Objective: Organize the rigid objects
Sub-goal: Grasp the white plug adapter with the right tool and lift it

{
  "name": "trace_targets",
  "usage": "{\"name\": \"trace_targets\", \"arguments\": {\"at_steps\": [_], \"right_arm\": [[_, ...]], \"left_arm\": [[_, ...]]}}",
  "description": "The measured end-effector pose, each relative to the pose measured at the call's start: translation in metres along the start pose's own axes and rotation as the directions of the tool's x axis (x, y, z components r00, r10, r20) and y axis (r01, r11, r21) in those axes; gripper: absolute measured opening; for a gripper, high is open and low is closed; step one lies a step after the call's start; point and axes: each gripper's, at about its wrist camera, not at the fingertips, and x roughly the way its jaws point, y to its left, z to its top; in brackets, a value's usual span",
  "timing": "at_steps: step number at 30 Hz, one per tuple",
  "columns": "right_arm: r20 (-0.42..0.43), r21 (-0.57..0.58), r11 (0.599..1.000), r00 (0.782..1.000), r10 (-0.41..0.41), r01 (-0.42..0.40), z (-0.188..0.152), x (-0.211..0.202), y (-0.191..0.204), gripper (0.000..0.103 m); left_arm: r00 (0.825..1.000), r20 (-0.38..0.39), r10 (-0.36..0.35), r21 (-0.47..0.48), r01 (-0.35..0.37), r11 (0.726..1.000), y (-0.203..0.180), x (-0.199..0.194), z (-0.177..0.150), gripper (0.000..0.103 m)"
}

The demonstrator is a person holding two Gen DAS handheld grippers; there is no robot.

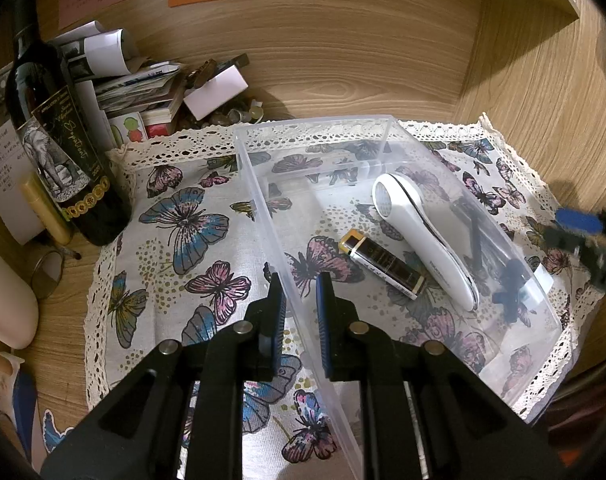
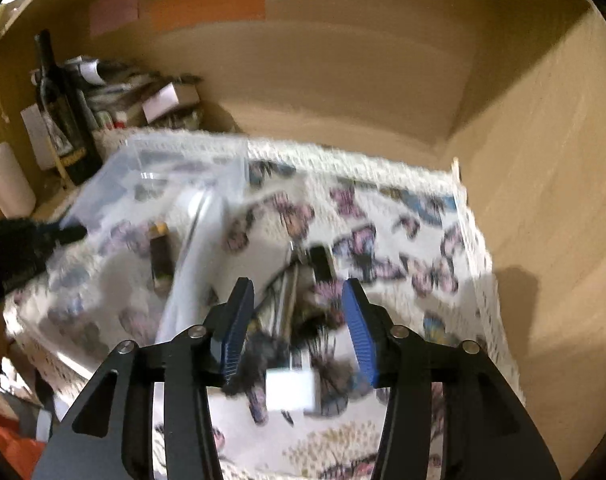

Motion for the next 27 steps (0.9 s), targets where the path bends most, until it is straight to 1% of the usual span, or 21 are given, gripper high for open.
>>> {"name": "trace_targets", "arguments": {"at_steps": [7, 13, 15, 20, 27], "right_arm": [[-0.087, 0.062, 0.998, 0.995, 0.039, -0.033, -0.038, 0.022, -0.005, 0.043], [-0.121, 0.098, 0.994, 0.991, 0.051, -0.039, -0.051, 0.038, -0.009, 0.043], [-0.116, 0.106, 0.993, 0.992, 0.057, -0.045, -0.052, 0.038, -0.012, 0.037], [-0.083, 0.094, 0.995, 0.996, 0.035, -0.027, -0.051, 0.03, -0.011, 0.036], [-0.019, 0.081, 0.997, 1.0, 0.011, -0.009, -0.036, 0.014, -0.012, 0.036]], "left_arm": [[1.0, 0.0, 0.004, 0.004, -0.004, 1.0, 0.0, 0.0, -0.001, 0.014], [1.0, -0.002, 0.007, 0.007, -0.007, 1.0, 0.0, 0.0, -0.002, 0.014], [1.0, -0.002, 0.007, 0.007, -0.007, 1.0, -0.001, 0.0, -0.002, 0.014], [1.0, -0.002, 0.008, 0.008, -0.008, 1.0, -0.001, 0.0, -0.002, 0.014], [1.0, -0.002, 0.007, 0.008, -0.007, 1.0, -0.001, 0.0, -0.002, 0.014]]}}
